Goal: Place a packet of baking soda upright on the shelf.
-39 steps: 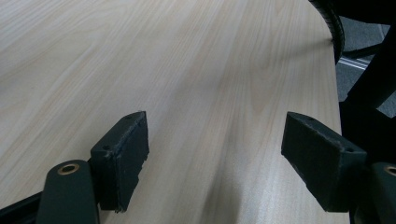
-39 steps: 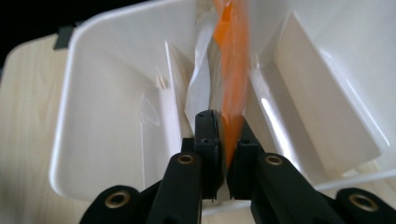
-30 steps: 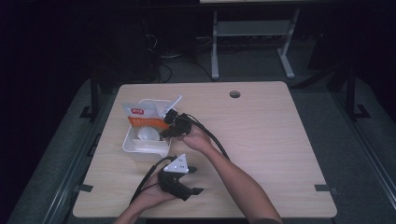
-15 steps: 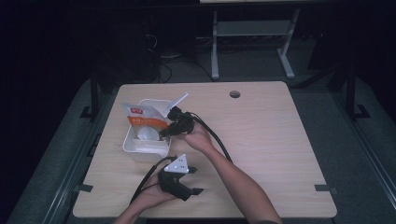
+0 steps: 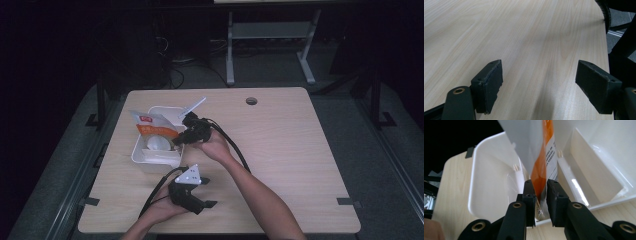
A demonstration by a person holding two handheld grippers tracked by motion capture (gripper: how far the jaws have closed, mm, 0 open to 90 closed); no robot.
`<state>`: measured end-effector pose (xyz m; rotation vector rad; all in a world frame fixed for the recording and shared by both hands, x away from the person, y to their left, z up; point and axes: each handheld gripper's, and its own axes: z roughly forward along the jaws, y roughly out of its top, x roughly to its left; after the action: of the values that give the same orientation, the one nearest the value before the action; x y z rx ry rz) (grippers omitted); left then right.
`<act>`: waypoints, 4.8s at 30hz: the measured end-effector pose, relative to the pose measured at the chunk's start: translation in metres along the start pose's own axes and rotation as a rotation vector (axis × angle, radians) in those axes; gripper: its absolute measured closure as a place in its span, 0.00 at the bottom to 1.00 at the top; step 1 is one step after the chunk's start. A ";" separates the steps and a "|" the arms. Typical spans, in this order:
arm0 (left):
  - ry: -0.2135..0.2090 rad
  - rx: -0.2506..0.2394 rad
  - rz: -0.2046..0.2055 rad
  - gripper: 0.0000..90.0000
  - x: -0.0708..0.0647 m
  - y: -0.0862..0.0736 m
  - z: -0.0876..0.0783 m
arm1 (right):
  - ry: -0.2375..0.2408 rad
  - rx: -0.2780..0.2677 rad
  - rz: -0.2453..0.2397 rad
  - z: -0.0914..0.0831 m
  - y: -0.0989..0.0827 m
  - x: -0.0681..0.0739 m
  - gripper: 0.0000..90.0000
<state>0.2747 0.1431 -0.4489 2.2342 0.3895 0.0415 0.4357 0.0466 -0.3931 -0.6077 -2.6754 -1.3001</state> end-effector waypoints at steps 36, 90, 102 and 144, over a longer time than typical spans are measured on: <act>0.016 -0.002 -0.020 0.23 0.004 -0.001 -0.001 | -0.014 -0.105 0.069 -0.080 -0.039 -0.012 0.63; 0.018 -0.008 -0.046 0.23 0.008 -0.001 0.000 | -0.117 -0.164 0.177 -0.173 -0.120 -0.021 0.55; 0.020 -0.010 -0.050 0.23 0.010 -0.002 -0.001 | -0.128 -0.194 0.210 -0.190 -0.140 -0.020 0.53; 0.039 -0.015 -0.067 0.22 0.013 -0.002 0.000 | -0.201 -0.181 0.288 -0.229 -0.209 -0.008 0.47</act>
<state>0.2861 0.1481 -0.4519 2.2065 0.4835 0.0520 0.3423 -0.2486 -0.4046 -1.1550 -2.5054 -1.4725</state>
